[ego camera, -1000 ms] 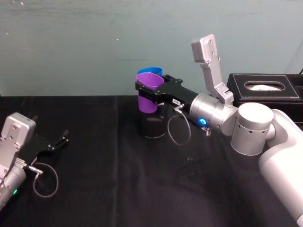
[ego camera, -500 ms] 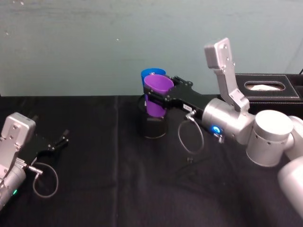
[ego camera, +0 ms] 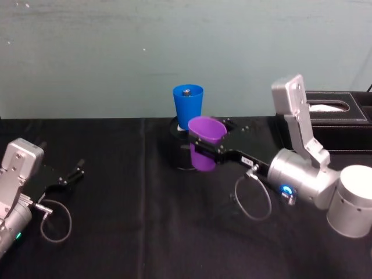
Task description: Pick up one cup with a gripper and tap it against the other cup.
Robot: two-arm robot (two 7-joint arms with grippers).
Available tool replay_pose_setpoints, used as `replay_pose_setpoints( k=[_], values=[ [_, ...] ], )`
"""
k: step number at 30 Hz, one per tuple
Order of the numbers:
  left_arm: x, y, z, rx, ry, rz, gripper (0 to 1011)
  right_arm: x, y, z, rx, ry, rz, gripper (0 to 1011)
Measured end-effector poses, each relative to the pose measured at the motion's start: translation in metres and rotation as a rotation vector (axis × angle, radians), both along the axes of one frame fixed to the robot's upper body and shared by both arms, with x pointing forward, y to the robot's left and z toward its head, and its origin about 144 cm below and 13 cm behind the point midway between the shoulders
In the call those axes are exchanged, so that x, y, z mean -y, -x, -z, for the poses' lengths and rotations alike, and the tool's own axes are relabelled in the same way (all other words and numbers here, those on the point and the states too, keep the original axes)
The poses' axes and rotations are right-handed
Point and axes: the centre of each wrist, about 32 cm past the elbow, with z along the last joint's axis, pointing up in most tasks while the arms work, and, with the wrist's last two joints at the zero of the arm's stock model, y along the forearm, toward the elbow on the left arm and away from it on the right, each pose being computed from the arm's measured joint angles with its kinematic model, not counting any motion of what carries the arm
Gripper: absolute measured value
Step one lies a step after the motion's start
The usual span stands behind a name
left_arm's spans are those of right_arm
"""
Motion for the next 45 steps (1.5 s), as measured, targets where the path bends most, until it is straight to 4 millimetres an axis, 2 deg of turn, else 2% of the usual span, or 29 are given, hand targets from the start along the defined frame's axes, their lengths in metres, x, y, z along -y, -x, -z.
replay_pose_setpoints(
  k=[19,31,45],
  values=[
    [0.0,0.0,0.0,0.0,0.0,0.0,1000,0.006,0.034,0.058,0.028,0.021,0.031,729],
    [0.0,0.0,0.0,0.0,0.0,0.0,1000,0.003,0.039,0.082,0.025,0.042,0.032,729],
    [0.0,0.0,0.0,0.0,0.0,0.0,1000,0.0,0.039,0.099,0.018,0.039,0.025,729]
  ],
)
